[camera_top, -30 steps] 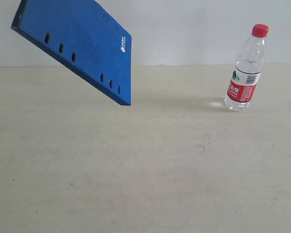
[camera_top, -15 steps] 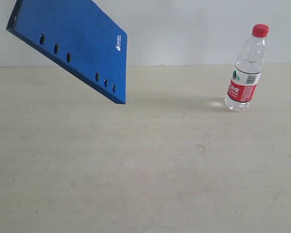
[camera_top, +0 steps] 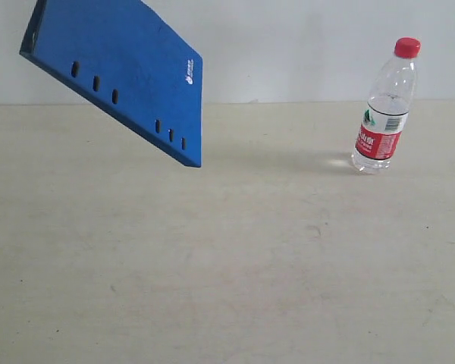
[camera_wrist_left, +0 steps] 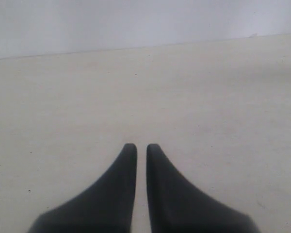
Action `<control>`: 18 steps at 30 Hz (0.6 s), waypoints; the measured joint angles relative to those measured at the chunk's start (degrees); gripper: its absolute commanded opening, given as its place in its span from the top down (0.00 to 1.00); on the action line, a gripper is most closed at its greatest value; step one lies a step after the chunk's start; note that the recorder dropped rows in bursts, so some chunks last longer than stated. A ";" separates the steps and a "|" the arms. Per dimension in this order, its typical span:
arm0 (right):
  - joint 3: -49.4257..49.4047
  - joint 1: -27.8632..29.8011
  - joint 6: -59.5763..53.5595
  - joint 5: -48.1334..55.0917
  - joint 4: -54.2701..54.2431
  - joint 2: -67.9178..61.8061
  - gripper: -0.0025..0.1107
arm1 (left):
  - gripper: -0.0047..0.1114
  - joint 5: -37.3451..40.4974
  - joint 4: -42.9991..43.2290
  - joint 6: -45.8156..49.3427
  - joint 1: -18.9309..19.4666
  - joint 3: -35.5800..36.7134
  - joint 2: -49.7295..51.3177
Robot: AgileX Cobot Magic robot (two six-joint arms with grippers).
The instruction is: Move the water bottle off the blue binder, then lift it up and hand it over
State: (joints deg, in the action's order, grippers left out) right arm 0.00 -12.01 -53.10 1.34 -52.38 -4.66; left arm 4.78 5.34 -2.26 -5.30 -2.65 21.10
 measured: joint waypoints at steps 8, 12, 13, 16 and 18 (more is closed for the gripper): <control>0.00 9.37 0.44 5.51 -0.32 4.15 0.98 | 0.90 -0.14 0.00 0.00 0.13 0.00 0.13; 0.00 18.65 2.98 20.40 4.65 4.38 0.98 | 0.90 -0.12 0.00 0.00 0.24 0.00 0.02; 0.00 20.05 4.35 23.20 7.13 4.38 0.98 | 0.90 -0.22 0.00 0.00 0.24 0.00 0.02; -0.04 22.03 8.96 25.81 11.29 4.38 0.98 | 0.90 -0.22 0.00 0.00 0.24 0.00 0.02; -0.04 22.42 14.23 25.90 14.25 4.38 0.98 | 0.90 -0.22 0.00 0.00 0.24 0.00 0.02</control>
State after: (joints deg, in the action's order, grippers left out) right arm -0.04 10.41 -38.87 27.24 -38.13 -0.28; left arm 4.56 5.34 -2.26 -5.06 -2.65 21.12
